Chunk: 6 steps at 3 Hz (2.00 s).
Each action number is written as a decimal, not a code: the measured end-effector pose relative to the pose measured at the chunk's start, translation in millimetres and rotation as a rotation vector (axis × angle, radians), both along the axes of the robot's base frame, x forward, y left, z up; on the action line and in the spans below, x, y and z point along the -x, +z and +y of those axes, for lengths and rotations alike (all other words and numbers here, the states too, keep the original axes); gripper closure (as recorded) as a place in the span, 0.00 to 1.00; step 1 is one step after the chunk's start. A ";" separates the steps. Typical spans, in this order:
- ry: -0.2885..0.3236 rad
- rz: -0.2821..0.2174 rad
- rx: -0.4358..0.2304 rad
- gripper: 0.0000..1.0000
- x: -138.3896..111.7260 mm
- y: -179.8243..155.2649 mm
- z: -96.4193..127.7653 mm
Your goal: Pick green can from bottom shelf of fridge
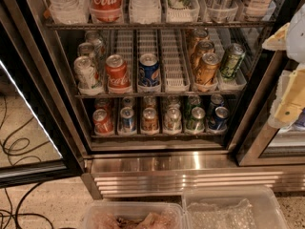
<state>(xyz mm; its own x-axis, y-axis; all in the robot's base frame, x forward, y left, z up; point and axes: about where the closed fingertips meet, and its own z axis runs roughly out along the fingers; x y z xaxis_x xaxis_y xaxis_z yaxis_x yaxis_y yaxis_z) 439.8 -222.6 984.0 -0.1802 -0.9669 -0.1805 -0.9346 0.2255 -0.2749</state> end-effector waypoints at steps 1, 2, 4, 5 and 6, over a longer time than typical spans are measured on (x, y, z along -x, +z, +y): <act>-0.082 -0.059 0.060 0.00 -0.3 -9.2 -21.0; -0.090 -0.115 0.049 0.00 -15.7 -10.8 -18.5; -0.185 -0.033 -0.113 0.00 2.5 -47.9 -16.7; -0.223 0.047 -0.334 0.00 12.2 -139.2 -3.0; -0.252 -0.014 -0.428 0.00 9.3 -141.0 -8.9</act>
Offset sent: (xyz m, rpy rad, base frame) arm -0.0024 -0.0173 -0.0040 -0.0521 -0.0442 -0.0587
